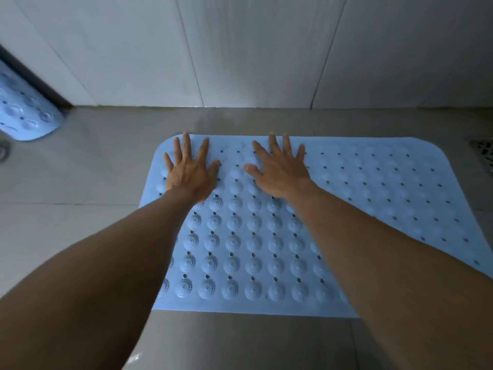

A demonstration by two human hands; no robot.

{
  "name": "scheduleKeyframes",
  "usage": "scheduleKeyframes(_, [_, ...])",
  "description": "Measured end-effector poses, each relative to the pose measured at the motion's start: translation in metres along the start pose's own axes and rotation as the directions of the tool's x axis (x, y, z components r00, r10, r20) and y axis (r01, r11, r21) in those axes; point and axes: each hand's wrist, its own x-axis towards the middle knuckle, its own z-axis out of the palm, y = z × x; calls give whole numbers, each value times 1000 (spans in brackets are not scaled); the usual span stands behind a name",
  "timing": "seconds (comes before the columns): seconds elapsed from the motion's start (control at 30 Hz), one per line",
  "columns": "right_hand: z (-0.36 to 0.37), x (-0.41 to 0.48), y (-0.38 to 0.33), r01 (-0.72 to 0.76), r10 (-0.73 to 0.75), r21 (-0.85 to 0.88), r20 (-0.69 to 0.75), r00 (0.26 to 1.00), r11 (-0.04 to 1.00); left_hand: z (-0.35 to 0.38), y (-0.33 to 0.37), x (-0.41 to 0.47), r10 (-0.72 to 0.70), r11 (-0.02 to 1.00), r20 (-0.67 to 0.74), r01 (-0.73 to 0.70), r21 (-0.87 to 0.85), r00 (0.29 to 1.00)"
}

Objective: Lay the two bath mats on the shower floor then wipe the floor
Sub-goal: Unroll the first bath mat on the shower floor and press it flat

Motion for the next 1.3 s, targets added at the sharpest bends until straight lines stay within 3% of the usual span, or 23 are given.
scheduleKeyframes(0.13, [15,22,-19,44,-44,-13,22,999,999,6,-8,7,36,998,78,-40,55,996])
scheduleKeyframes(0.37, [26,24,-20,82,-82,-8,-34,996,997,10,-7,8,-10,1000,12,10,18,1000])
scheduleKeyframes(0.93, [22,24,-20,84,-83,42,-10,996,996,5,-8,12,-5,997,108,-2,71,994])
scheduleKeyframes(1.03, [15,26,-16,88,-95,150,43,995,985,-3,-7,14,-4,995,144,-10,95,990])
scheduleKeyframes(1.13, [2,24,-1,119,-149,347,63,987,930,-14,0,21,-40,975,216,-10,223,976])
scheduleKeyframes(1.23, [-7,8,20,131,-140,501,-20,990,856,-30,20,26,-51,939,201,-21,343,978])
scheduleKeyframes(1.3, [-10,-5,41,138,-110,473,-87,990,870,-34,46,24,15,932,140,-65,357,990])
